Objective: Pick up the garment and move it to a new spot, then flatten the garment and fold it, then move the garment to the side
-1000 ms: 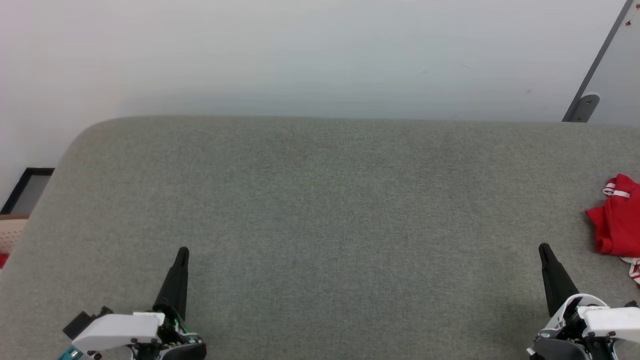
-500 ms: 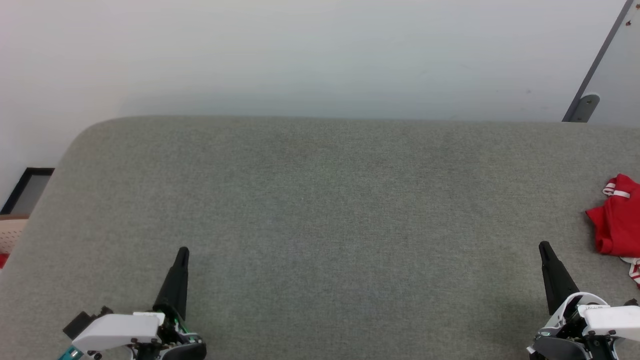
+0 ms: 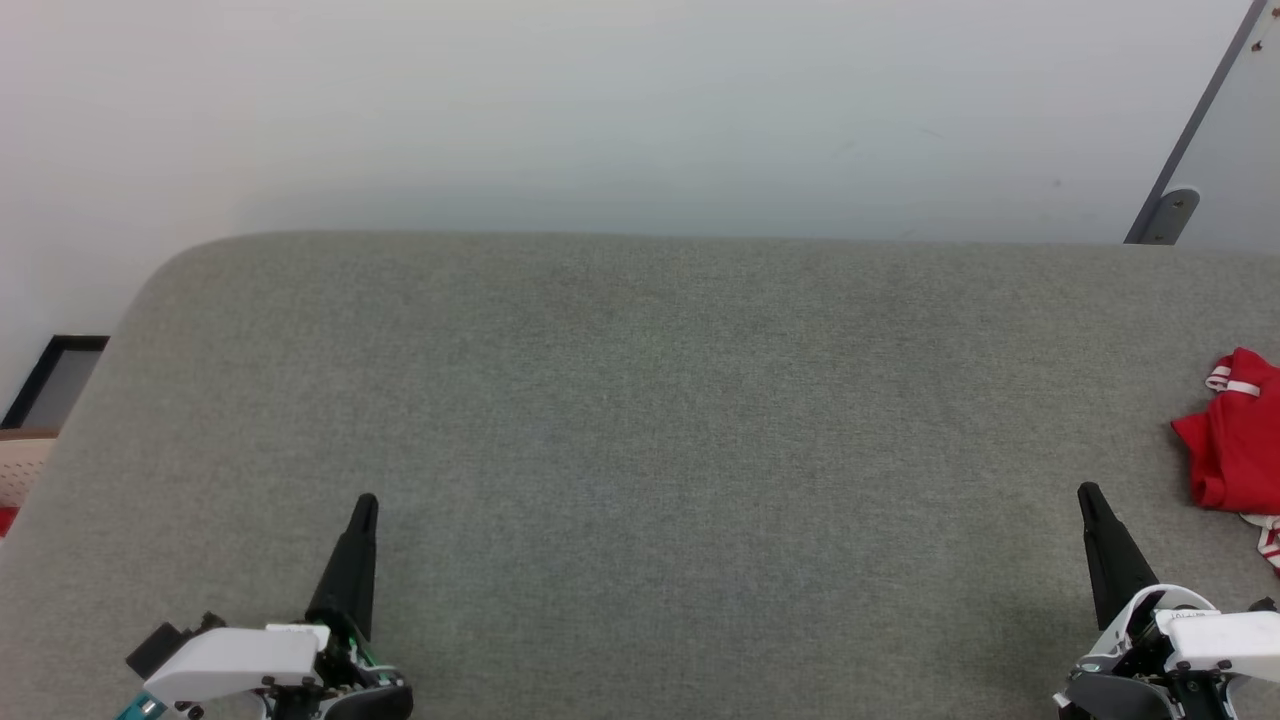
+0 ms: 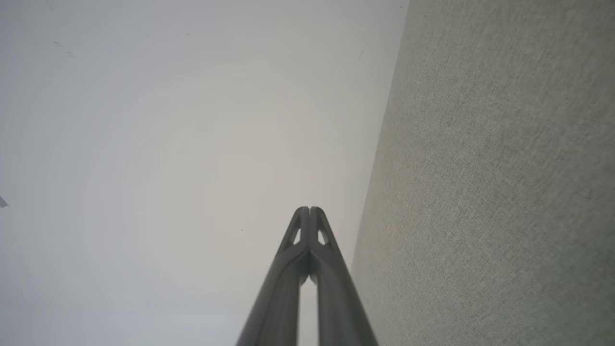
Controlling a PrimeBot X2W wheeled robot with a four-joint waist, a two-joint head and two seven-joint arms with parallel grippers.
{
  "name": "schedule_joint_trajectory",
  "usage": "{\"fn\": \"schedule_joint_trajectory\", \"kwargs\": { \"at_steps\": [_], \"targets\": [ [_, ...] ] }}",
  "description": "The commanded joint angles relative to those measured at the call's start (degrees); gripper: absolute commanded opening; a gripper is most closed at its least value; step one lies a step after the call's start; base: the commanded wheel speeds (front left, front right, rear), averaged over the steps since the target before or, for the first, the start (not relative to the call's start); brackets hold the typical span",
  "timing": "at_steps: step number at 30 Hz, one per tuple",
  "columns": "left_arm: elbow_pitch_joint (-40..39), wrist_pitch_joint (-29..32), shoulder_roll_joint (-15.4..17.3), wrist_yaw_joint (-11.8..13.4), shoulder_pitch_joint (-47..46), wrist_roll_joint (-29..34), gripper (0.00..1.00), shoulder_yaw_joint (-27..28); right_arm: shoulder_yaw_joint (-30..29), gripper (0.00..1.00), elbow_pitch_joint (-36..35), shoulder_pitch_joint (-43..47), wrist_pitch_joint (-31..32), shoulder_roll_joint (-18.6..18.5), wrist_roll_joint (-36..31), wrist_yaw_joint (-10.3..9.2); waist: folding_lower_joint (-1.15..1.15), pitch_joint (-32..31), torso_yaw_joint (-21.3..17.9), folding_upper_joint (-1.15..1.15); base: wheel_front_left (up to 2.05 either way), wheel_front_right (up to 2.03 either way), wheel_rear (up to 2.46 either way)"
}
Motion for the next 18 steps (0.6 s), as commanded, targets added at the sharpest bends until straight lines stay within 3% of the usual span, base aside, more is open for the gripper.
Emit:
{"fn": "schedule_joint_trajectory", "kwargs": {
  "at_steps": [1, 18],
  "targets": [
    [0.06, 0.14, 0.0, -0.3, -0.5, -0.13, 0.0, 0.1, 0.03, 0.0, -0.13, -0.12, 0.13, 0.16, 0.22, -0.07, 0.0, 0.0, 0.0, 0.0, 0.0, 0.0, 0.0],
    [0.06, 0.11, 0.0, -0.31, -0.49, -0.16, 0.0, 0.07, 0.04, 0.0, -0.13, -0.12, 0.13, 0.16, 0.22, -0.06, 0.0, 0.0, 0.0, 0.0, 0.0, 0.0, 0.0]
  ]
}}
